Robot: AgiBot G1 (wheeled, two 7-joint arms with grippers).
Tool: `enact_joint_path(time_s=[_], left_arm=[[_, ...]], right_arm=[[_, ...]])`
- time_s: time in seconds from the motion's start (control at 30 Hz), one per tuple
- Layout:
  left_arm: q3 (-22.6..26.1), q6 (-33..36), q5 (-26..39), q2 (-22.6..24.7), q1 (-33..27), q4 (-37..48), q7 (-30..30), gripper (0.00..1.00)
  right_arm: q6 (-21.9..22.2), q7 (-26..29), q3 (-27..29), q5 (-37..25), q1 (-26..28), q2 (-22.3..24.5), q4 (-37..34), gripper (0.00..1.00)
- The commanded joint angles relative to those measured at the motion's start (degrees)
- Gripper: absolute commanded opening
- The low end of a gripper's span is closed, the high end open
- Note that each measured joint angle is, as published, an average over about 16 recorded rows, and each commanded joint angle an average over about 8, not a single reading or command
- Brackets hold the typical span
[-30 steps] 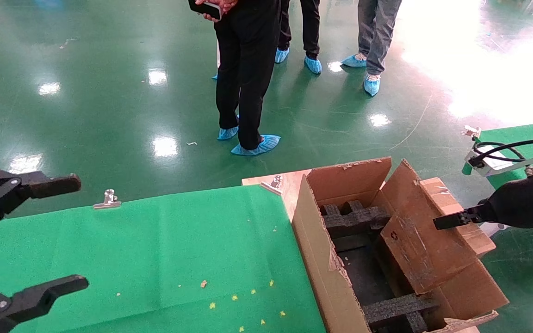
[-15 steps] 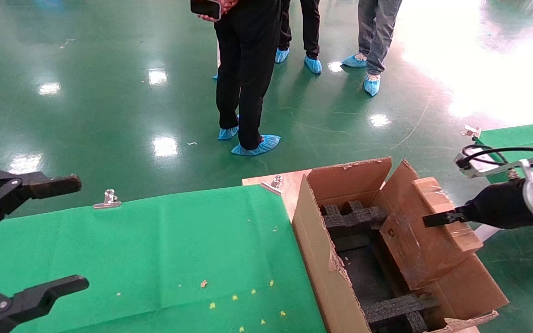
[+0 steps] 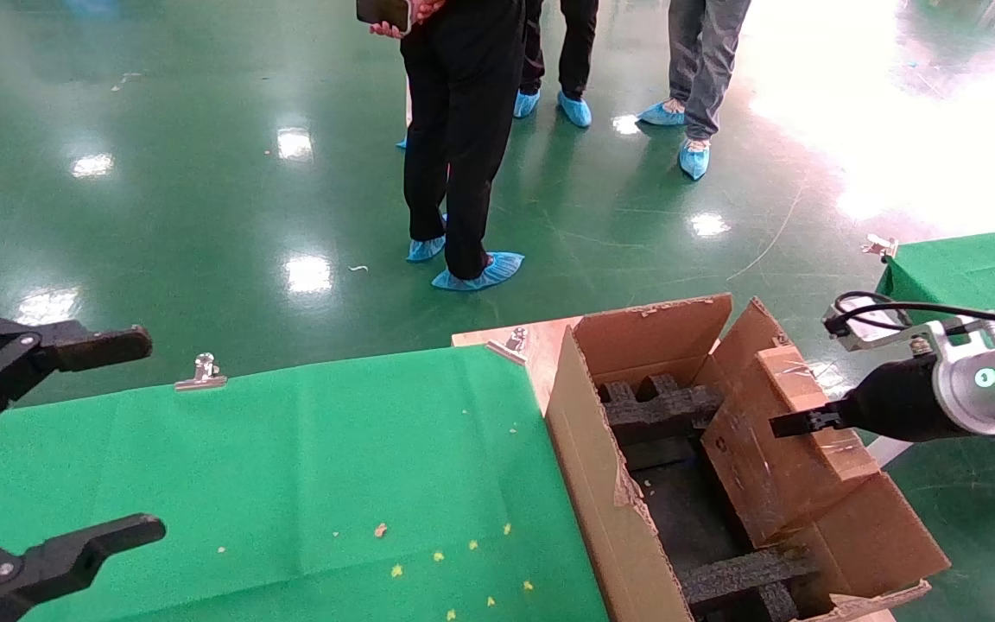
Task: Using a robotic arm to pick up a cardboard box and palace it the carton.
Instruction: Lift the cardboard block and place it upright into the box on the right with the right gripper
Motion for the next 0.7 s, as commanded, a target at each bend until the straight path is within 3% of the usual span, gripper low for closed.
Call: enact_joint_path(time_s=[0.03, 0.7], left_arm=[[0.0, 0.0, 0.0, 0.0, 0.0, 0.0, 0.0, 1.00], [0.0, 0.0, 0.0, 0.0, 0.0, 0.0, 0.0, 1.00]], right_arm=[[0.9, 0.0, 0.1, 0.3, -1.1, -0.5, -0.4, 0.00], [2.3, -5.8, 3.0, 6.8, -11.9, -5.2, -8.0, 0.00]])
